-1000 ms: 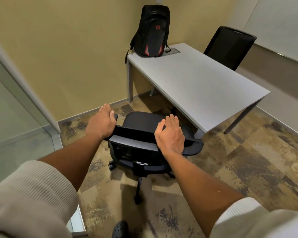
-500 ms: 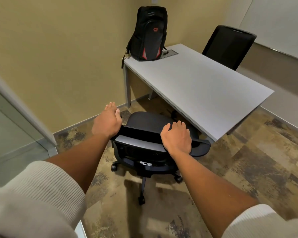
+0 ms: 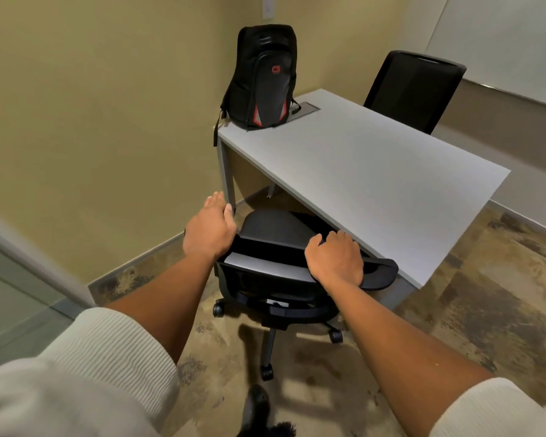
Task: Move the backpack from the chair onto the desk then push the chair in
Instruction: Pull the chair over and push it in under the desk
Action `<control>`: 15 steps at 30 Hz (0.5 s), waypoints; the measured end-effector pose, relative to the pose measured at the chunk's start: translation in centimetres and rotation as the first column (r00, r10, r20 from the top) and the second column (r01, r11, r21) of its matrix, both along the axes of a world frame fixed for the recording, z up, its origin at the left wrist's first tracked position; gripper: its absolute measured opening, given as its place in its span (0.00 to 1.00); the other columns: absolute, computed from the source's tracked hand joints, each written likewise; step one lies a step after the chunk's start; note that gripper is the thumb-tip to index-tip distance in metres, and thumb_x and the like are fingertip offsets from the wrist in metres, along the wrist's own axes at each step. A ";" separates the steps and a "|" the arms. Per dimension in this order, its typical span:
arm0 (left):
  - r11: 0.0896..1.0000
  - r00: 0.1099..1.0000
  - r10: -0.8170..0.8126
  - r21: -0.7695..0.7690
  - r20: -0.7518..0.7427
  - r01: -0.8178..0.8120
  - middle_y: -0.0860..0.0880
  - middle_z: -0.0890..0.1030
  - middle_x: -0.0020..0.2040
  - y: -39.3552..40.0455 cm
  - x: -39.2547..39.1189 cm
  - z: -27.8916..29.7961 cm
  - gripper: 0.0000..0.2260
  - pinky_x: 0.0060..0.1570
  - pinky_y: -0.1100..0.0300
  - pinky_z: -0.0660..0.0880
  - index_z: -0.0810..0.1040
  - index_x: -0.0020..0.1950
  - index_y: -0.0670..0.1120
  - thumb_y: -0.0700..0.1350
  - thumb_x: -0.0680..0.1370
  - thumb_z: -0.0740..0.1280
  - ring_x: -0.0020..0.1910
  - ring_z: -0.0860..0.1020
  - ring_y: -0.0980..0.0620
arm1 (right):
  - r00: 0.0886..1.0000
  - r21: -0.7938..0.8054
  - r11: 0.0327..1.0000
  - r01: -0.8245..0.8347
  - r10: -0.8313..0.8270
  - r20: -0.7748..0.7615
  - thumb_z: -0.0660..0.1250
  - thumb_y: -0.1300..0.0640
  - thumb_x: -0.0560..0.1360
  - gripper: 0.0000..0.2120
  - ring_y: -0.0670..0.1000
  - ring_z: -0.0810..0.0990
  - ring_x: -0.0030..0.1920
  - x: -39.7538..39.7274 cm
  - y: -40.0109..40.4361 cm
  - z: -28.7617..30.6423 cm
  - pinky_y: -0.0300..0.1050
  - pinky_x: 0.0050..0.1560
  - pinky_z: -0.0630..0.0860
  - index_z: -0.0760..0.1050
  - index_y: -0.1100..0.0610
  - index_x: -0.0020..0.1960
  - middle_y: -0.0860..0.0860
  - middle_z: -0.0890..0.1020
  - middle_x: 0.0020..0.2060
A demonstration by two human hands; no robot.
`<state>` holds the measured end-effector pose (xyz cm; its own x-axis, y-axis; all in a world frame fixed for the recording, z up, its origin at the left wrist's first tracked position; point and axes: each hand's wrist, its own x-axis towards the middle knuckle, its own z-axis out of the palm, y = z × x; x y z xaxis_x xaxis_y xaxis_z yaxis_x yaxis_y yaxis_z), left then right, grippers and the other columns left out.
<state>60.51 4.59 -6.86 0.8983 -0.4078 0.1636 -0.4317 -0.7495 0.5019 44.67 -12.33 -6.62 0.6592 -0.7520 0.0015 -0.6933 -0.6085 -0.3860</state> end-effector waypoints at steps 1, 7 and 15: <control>1.000 1.000 -0.011 0.005 0.004 0.011 0.44 0.65 0.77 -0.4 1.1 0.1 0.21 0.68 0.46 0.66 0.64 0.76 0.43 0.48 0.84 0.52 0.76 0.62 0.46 | 1.000 0.005 1.000 0.013 -0.013 -0.003 0.50 0.48 0.80 0.24 0.58 0.74 0.61 1.0 -0.3 0.0 0.57 0.65 0.71 0.77 0.64 0.59 0.58 0.79 0.59; 0.996 0.997 -0.079 0.029 -0.015 0.079 0.44 0.66 0.77 -2.7 8.1 0.4 0.21 0.66 0.45 0.68 0.65 0.76 0.44 0.49 0.84 0.52 0.74 0.67 0.42 | 0.995 0.019 0.996 0.083 -0.082 -0.051 0.50 0.48 0.80 0.27 0.58 0.71 0.67 6.9 -1.5 -0.4 0.57 0.71 0.66 0.73 0.65 0.66 0.59 0.76 0.65; 0.992 0.992 -0.124 0.014 -0.036 0.124 0.44 0.68 0.76 -5.3 14.6 0.5 0.20 0.65 0.45 0.69 0.66 0.75 0.45 0.49 0.84 0.53 0.72 0.69 0.40 | 0.989 0.038 0.989 0.144 -0.143 -0.044 0.49 0.48 0.81 0.26 0.56 0.71 0.66 12.1 -2.8 -0.8 0.54 0.72 0.63 0.73 0.65 0.66 0.58 0.77 0.64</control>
